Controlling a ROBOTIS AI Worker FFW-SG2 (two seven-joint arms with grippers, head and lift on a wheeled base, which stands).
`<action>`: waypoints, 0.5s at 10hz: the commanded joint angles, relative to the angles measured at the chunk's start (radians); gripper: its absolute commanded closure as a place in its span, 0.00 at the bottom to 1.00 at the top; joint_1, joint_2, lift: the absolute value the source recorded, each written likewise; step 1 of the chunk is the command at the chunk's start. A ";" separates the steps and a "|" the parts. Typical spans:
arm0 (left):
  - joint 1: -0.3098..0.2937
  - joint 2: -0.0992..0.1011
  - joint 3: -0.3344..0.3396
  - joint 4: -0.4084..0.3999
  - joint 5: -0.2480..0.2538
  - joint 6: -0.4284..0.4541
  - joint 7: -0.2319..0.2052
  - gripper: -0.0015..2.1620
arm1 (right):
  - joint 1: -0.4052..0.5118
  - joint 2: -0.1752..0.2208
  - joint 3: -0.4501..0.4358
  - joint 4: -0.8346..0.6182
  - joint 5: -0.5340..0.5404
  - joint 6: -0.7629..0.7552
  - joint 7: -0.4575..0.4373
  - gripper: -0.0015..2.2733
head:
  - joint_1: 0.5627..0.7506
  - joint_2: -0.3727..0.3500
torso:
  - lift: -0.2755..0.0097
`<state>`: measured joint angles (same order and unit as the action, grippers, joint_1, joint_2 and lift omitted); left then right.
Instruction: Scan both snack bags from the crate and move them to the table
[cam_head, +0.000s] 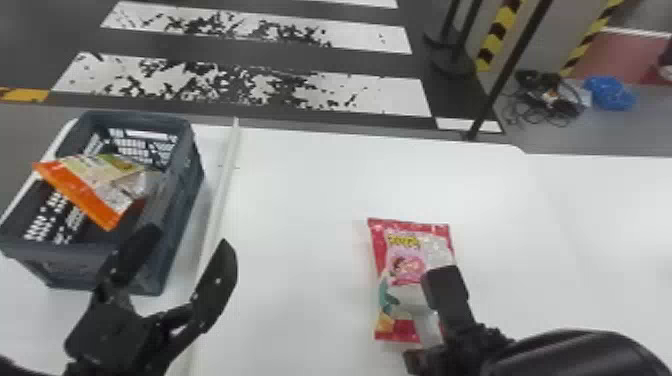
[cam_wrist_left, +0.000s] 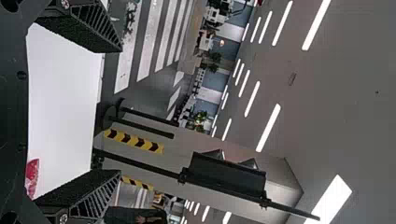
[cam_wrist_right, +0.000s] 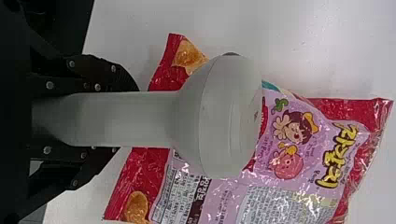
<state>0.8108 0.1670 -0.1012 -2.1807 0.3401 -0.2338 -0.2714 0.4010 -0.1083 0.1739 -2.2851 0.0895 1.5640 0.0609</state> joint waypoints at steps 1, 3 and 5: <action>0.001 0.000 0.000 -0.004 -0.001 0.000 0.000 0.03 | 0.050 -0.002 -0.039 -0.109 -0.042 0.008 0.002 0.99 | 0.70 0.35 | 0.66; 0.001 -0.001 -0.002 -0.004 -0.003 0.003 0.000 0.03 | 0.104 -0.007 -0.186 -0.237 -0.166 0.008 0.020 0.99 | 0.70 0.35 | 0.66; 0.004 -0.001 -0.002 -0.007 -0.007 0.003 0.000 0.03 | 0.075 -0.060 -0.389 -0.243 -0.309 0.008 0.031 0.99 | 0.70 0.28 | 0.66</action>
<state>0.8131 0.1657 -0.1039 -2.1869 0.3345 -0.2309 -0.2715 0.4879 -0.1466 -0.1486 -2.5280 -0.1773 1.5640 0.0923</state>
